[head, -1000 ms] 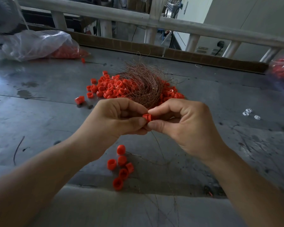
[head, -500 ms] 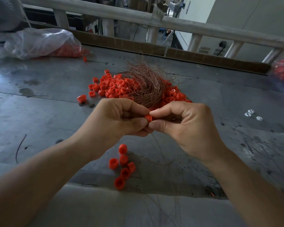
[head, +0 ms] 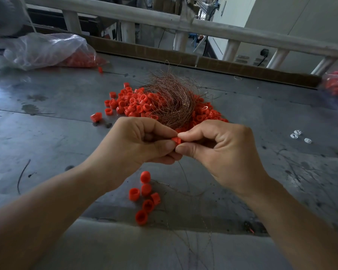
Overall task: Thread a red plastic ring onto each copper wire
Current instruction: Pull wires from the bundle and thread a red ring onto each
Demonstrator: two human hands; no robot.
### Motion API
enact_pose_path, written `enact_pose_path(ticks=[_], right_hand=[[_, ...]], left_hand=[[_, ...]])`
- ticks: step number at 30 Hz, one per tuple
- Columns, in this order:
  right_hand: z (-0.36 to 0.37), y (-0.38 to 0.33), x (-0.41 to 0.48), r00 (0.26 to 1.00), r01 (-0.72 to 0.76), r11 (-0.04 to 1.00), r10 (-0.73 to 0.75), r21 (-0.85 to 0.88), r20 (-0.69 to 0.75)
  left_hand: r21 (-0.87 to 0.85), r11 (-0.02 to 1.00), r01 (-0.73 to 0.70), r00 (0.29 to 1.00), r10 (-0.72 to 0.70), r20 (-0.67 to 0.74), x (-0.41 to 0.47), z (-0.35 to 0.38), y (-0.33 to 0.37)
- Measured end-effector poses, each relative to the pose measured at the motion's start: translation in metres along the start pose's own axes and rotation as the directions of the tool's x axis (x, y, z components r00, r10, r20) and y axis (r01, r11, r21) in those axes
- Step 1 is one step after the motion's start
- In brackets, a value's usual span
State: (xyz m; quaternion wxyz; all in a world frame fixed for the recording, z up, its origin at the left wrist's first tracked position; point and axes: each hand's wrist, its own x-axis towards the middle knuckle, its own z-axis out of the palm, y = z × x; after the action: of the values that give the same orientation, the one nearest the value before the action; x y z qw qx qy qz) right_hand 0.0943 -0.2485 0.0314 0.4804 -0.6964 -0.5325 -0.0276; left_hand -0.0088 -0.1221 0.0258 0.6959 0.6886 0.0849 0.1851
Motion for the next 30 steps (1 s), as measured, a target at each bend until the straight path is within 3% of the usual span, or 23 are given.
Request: enact_pose_path(ticks=[4,9,15,30], right_hand=[[0.0008,-0.0009,-0.0010,0.993,0.118,0.987,-0.118,-0.112,0.006],[0.0015,0.0041,-0.0010,0.988,0.155,0.971,-0.148,-0.180,0.049],[-0.0003,0.0019,-0.0016,0.999,0.050,0.999,-0.050,-0.001,0.015],[-0.0010,0.0026,-0.0005,0.997,0.061,0.996,-0.063,0.062,0.034]], left_hand=[[0.063,0.997,-0.035,0.999,0.035,0.003,-0.0015,0.0002,-0.0008],[0.127,0.990,-0.054,0.998,0.053,0.015,-0.0031,0.0011,-0.0012],[-0.009,1.000,0.017,1.000,-0.017,0.014,-0.0020,0.0007,0.0006],[-0.045,0.996,0.072,0.991,-0.067,0.119,-0.0022,-0.0046,0.0027]])
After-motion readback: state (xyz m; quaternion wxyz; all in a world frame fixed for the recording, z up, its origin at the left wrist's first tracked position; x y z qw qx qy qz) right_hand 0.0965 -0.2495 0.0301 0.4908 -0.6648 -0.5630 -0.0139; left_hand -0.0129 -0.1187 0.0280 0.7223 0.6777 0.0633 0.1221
